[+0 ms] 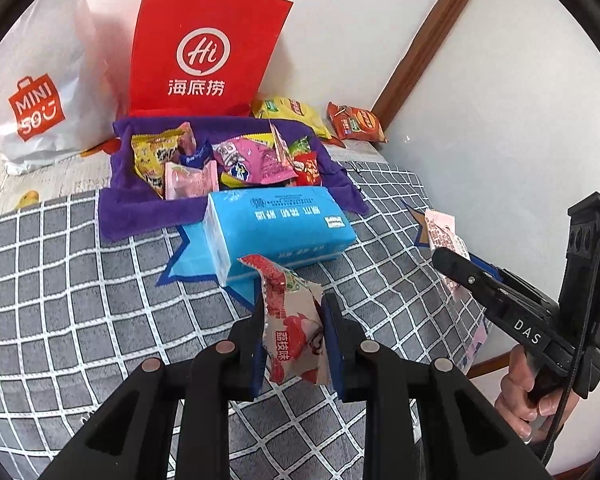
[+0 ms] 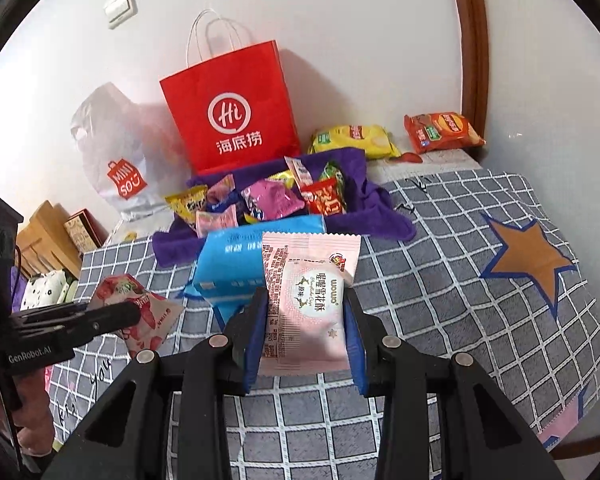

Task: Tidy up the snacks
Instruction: 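Lift both packets and carry them toward the purple towel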

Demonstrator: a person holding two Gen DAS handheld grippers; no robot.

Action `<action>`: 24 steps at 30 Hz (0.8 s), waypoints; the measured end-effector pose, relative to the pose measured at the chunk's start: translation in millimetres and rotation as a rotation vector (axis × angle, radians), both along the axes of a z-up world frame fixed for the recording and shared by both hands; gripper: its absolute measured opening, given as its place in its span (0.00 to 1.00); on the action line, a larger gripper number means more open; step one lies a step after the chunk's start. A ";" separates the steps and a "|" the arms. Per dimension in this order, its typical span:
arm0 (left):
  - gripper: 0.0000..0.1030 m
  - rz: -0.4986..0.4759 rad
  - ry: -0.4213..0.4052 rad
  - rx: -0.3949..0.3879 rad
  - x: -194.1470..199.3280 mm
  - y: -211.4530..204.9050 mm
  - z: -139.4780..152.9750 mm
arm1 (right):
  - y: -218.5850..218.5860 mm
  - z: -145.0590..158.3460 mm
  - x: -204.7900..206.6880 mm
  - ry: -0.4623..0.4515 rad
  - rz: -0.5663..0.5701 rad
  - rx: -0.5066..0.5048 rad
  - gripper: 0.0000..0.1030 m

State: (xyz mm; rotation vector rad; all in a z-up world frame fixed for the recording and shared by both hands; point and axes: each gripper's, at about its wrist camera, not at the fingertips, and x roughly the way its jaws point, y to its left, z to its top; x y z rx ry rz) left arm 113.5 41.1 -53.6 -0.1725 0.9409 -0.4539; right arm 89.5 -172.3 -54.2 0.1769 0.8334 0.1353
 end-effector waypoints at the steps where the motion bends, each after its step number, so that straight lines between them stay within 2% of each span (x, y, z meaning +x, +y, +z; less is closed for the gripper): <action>1: 0.23 0.000 -0.005 0.000 1.2 -0.1 2.3 | 0.6 2.4 1.8 -0.004 -0.001 0.002 0.35; 11: 0.23 0.051 -0.048 -0.018 15.5 4.0 24.6 | 2.6 23.5 29.8 -0.019 0.039 -0.016 0.35; 24: 0.23 0.135 -0.080 -0.019 60.6 9.6 45.4 | -0.7 45.5 88.5 -0.066 0.108 -0.029 0.35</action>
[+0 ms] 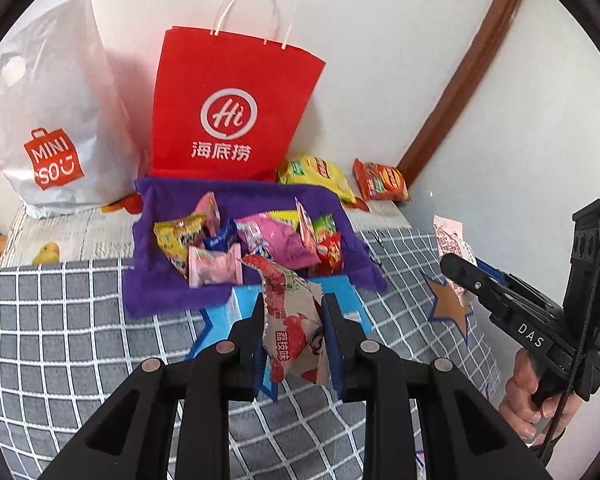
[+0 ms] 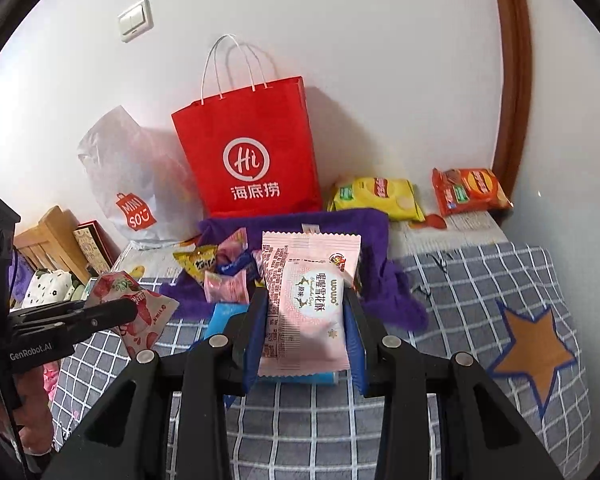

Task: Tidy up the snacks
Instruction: 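Lift both packets and carry them toward the purple towel, then lower both packets onto the towel and open both grippers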

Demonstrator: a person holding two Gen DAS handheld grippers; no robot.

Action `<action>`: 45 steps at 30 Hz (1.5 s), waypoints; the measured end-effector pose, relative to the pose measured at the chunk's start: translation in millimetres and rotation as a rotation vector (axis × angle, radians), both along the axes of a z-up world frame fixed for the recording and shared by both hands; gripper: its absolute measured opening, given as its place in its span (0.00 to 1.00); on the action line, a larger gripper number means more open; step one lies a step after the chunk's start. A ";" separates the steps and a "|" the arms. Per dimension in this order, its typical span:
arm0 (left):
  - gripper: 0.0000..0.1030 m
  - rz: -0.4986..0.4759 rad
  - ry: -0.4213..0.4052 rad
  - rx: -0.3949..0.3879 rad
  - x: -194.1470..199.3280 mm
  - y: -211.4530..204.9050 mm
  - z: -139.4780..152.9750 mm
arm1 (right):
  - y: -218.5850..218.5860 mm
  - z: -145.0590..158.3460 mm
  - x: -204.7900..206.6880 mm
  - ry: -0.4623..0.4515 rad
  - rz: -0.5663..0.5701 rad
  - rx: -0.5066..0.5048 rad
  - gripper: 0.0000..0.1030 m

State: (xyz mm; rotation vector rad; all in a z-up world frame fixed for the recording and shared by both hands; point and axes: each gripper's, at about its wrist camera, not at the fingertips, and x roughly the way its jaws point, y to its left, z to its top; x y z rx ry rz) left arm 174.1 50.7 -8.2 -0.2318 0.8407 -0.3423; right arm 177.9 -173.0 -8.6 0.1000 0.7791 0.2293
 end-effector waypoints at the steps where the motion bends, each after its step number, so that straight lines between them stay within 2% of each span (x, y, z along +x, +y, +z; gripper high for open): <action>1: 0.23 0.005 -0.001 -0.002 4.5 0.4 1.2 | 0.1 0.1 5.4 0.001 0.002 -0.003 0.35; 23: 0.23 0.038 -0.006 -0.002 76.1 -4.9 0.8 | -10.2 -17.4 107.8 0.029 0.016 0.029 0.35; 33: 0.23 0.060 0.010 -0.009 116.8 -1.6 -13.9 | 5.1 -50.2 166.6 0.096 0.055 0.008 0.35; 39: 0.23 0.084 0.029 -0.003 139.7 2.2 -29.3 | 11.7 -81.8 182.0 0.145 0.083 0.002 0.35; 45: 0.23 0.095 0.073 -0.032 161.2 3.3 -50.0 | 13.9 -103.0 192.6 0.182 0.118 -0.014 0.35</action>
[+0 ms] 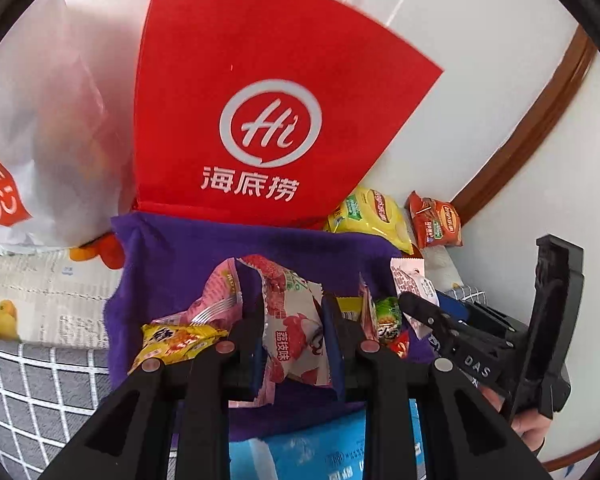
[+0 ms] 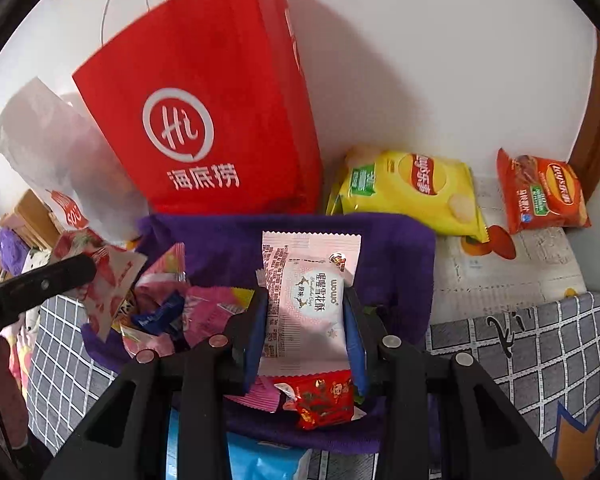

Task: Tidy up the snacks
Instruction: 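Lower both packets onto the towel and open both grippers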

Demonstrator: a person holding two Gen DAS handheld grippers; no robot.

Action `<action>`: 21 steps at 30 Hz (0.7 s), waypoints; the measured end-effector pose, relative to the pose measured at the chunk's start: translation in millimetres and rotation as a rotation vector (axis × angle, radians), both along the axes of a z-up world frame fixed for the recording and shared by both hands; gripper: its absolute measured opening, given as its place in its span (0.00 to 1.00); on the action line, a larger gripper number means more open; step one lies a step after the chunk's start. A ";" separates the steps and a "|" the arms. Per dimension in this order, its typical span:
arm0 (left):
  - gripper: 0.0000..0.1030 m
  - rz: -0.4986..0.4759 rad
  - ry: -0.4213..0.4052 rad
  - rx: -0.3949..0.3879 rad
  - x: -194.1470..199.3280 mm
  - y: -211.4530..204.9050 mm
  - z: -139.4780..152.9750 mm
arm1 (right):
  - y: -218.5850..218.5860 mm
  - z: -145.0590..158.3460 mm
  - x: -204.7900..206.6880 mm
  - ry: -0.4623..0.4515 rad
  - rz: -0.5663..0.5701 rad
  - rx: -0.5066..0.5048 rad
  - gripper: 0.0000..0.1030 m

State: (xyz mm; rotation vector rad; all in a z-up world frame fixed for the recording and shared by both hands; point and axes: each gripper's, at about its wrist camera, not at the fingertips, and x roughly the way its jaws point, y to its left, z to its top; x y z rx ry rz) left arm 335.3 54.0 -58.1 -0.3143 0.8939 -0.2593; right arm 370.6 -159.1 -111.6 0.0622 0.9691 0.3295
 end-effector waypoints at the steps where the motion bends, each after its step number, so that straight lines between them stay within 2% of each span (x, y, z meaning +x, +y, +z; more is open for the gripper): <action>1: 0.23 0.003 0.008 0.006 2.9 -1.0 -3.8 | 0.2 -1.5 0.8 0.002 0.004 -0.003 0.35; 11: 0.23 -0.025 0.039 -0.002 13.2 -5.5 -24.1 | 7.4 -26.3 8.3 0.060 0.031 -0.043 0.35; 21: 0.23 -0.026 0.074 0.011 18.1 -9.5 -36.6 | 11.1 -27.8 6.0 0.051 0.055 -0.067 0.36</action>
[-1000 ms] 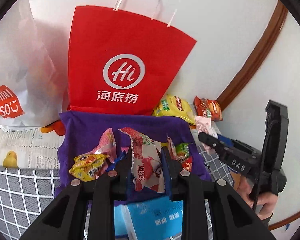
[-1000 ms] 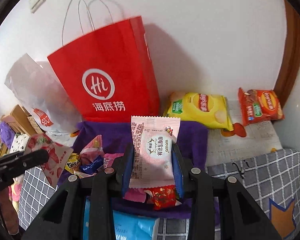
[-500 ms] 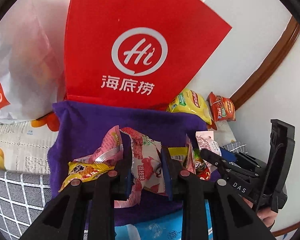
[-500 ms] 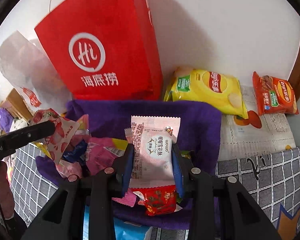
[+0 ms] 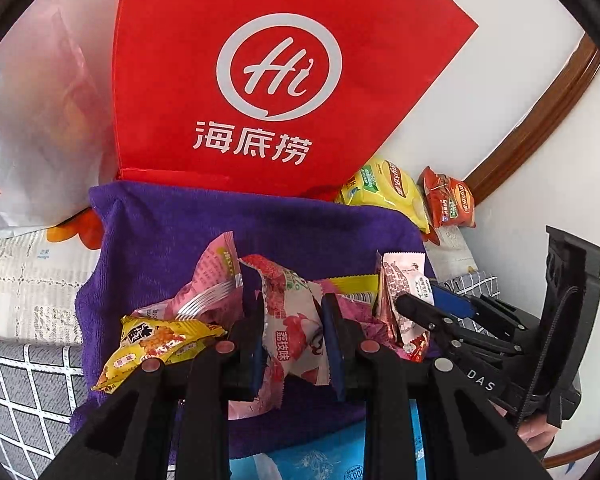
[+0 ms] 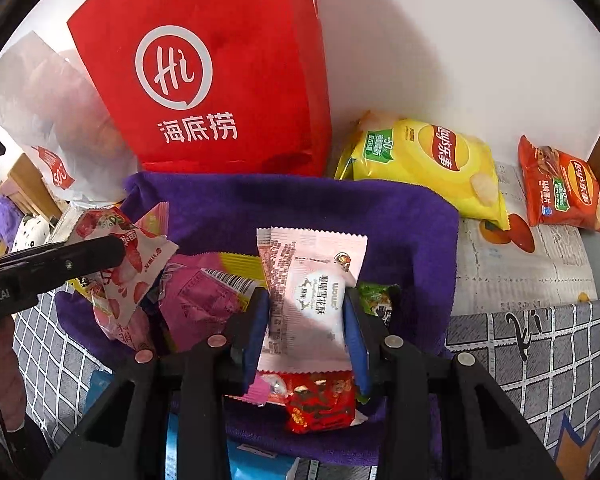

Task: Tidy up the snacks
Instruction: 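Lower both packets onto the towel and open both grippers, then withdraw both tools back from the towel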

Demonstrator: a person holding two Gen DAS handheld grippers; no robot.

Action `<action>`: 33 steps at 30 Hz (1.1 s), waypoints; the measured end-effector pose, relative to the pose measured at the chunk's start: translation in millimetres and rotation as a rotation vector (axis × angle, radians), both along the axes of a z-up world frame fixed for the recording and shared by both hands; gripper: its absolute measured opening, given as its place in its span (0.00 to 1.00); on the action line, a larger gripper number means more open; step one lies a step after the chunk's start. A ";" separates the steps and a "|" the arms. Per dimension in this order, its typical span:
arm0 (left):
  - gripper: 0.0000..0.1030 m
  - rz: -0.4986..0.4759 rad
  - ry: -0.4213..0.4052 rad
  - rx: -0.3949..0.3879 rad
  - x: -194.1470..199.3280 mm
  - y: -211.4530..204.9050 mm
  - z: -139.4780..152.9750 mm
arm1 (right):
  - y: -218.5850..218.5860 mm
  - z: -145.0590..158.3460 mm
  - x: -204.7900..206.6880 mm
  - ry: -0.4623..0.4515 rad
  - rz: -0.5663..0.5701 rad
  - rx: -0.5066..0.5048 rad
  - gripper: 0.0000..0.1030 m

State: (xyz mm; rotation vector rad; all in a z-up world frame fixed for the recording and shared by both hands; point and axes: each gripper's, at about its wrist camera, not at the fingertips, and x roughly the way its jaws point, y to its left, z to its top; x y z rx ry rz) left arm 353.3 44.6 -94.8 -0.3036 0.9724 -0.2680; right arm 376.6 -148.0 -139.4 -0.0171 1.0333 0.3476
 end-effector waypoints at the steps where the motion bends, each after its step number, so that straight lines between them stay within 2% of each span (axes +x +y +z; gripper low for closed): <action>1: 0.23 0.000 0.001 0.004 0.9 -1.3 -0.7 | 0.4 0.5 -0.1 -0.001 -0.001 0.000 0.37; 7: 0.23 0.000 0.006 0.027 4.1 -7.3 -5.5 | -3.2 7.9 -1.2 -0.023 -0.013 0.016 0.43; 17: 0.24 0.006 0.001 0.040 3.8 -9.2 -6.5 | -11.1 28.6 -8.0 -0.075 -0.054 0.054 0.48; 18: 0.26 0.006 0.001 0.042 3.1 -9.4 -6.0 | -10.9 28.9 -7.9 -0.076 -0.057 0.055 0.48; 20: 0.37 0.009 -0.001 0.051 2.4 -10.2 -4.3 | -11.1 29.9 -8.0 -0.073 -0.064 0.063 0.48; 22: 0.53 0.017 -0.017 0.064 0.4 -10.4 0.1 | -10.8 30.6 -8.5 -0.072 -0.067 0.068 0.48; 28: 0.65 0.009 -0.039 0.085 -6.1 -11.5 13.0 | -6.8 33.0 -12.4 -0.077 -0.075 0.058 0.48; 33: 0.69 -0.003 -0.063 0.100 -14.6 -14.6 26.1 | -8.0 45.5 -23.5 -0.099 -0.094 0.058 0.48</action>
